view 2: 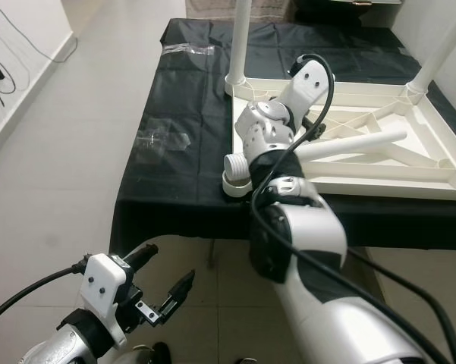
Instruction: Building children table
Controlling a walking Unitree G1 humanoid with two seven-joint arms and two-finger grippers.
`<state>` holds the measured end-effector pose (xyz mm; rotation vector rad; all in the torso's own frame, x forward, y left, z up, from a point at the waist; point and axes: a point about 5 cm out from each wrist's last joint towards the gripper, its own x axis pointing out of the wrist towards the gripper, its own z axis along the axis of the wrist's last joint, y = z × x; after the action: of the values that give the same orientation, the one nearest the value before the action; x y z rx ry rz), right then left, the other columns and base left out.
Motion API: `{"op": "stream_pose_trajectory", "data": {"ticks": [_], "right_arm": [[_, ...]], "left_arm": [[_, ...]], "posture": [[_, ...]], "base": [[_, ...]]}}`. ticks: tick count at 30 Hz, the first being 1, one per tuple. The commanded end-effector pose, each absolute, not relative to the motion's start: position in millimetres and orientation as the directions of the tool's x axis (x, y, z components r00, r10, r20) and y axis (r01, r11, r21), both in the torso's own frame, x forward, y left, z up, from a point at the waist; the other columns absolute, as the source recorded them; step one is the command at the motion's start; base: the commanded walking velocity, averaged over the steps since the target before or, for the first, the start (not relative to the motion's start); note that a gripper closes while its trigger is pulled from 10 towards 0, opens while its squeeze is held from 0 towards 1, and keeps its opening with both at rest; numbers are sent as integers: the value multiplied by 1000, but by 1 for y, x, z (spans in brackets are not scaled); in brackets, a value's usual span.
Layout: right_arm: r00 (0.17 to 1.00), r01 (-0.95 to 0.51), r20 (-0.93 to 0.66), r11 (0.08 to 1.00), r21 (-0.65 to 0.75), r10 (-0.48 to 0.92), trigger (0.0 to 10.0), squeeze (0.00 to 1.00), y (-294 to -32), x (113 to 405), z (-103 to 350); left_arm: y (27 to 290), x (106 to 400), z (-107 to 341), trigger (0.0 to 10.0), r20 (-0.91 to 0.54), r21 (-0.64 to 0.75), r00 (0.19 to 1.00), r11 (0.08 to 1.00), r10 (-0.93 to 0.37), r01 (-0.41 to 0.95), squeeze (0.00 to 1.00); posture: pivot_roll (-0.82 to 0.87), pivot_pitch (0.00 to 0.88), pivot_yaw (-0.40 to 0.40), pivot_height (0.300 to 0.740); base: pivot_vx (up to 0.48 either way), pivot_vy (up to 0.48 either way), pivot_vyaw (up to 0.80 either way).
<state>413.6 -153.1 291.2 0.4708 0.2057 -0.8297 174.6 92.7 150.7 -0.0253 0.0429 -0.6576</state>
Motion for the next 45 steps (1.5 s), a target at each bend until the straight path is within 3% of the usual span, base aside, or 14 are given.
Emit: {"op": "stream_pose_trajectory", "data": {"ticks": [1, 5, 10, 23, 24, 25, 26, 27, 28, 29, 35, 38, 42, 45], "right_arm": [[654, 756, -404, 575, 314, -640, 10000, 0, -150, 413, 290], [633, 759, -580, 560, 332, -513, 10000, 0, -128, 412, 280], [600, 774, -650, 544, 324, -466, 10000, 0, -117, 409, 277], [480, 843, -741, 481, 240, -471, 10000, 0, -135, 405, 252], [458, 850, -771, 472, 233, -443, 4745, 0, -134, 403, 239], [440, 856, -792, 463, 228, -423, 3961, 0, -133, 402, 229], [440, 856, -792, 463, 228, -423, 3961, 0, -133, 402, 229], [426, 861, -809, 457, 225, -404, 824, 0, -133, 401, 222], [426, 861, -809, 457, 225, -404, 824, 0, -133, 401, 222], [416, 866, -819, 445, 226, -395, 0, 0, -135, 400, 217], [402, 876, -831, 426, 226, -386, 0, 0, -140, 399, 212], [517, 819, -762, 482, 310, -390, 0, 0, -139, 405, 222], [553, 800, -737, 495, 339, -389, 0, 0, -137, 408, 229], [627, 756, -666, 519, 398, -403, 0, 0, -131, 413, 257]], "left_arm": [[91, 173, 149, 10000, -37, -39, 788, 789, -614, 613, 0], [89, 169, 150, 10000, -33, -44, 785, 786, -618, 617, 0], [89, 168, 151, 10000, -34, -47, 784, 785, -619, 618, 0], [88, 164, 152, 10000, -32, -53, 783, 784, -621, 619, 0], [88, 164, 152, 10000, -32, -55, 784, 784, -620, 618, 0], [88, 164, 153, 10000, -32, -56, 785, 785, -619, 617, 0], [88, 164, 153, 10000, -32, -56, 785, 785, -619, 617, 0], [87, 163, 153, 10000, -31, -57, 786, 786, -618, 616, 0], [87, 163, 153, 10000, -31, -57, 786, 786, -618, 616, 0], [87, 163, 153, 10000, -31, -57, 786, 786, -617, 615, 0], [87, 162, 153, 10000, -29, -58, 788, 789, -614, 612, 0], [86, 162, 153, 10000, -29, -58, 792, 792, -609, 607, 0], [86, 163, 152, 10000, -29, -58, 793, 793, -608, 606, 0], [87, 163, 152, 10000, -29, -54, 794, 794, -607, 605, 0]], "posture": [[123, 167, -28, 740], [120, 190, -36, 740], [122, 198, -37, 740], [124, 214, -40, 740], [124, 214, -40, 740], [124, 214, -41, 740], [124, 214, -41, 740], [125, 213, -43, 740], [125, 213, -43, 740], [128, 213, -46, 740], [127, 208, -47, 740], [126, 199, -52, 740], [126, 199, -52, 740], [128, 188, -52, 740]], "base": [[0, 0, 0], [0, 0, 0], [0, 0, 0], [0, 0, 0], [0, 0, 0], [0, 0, 0], [0, 0, 0], [0, 0, 0], [0, 0, 0], [0, 0, 0], [0, 0, 0], [0, 0, 0], [0, 0, 0], [0, 0, 0]]}}
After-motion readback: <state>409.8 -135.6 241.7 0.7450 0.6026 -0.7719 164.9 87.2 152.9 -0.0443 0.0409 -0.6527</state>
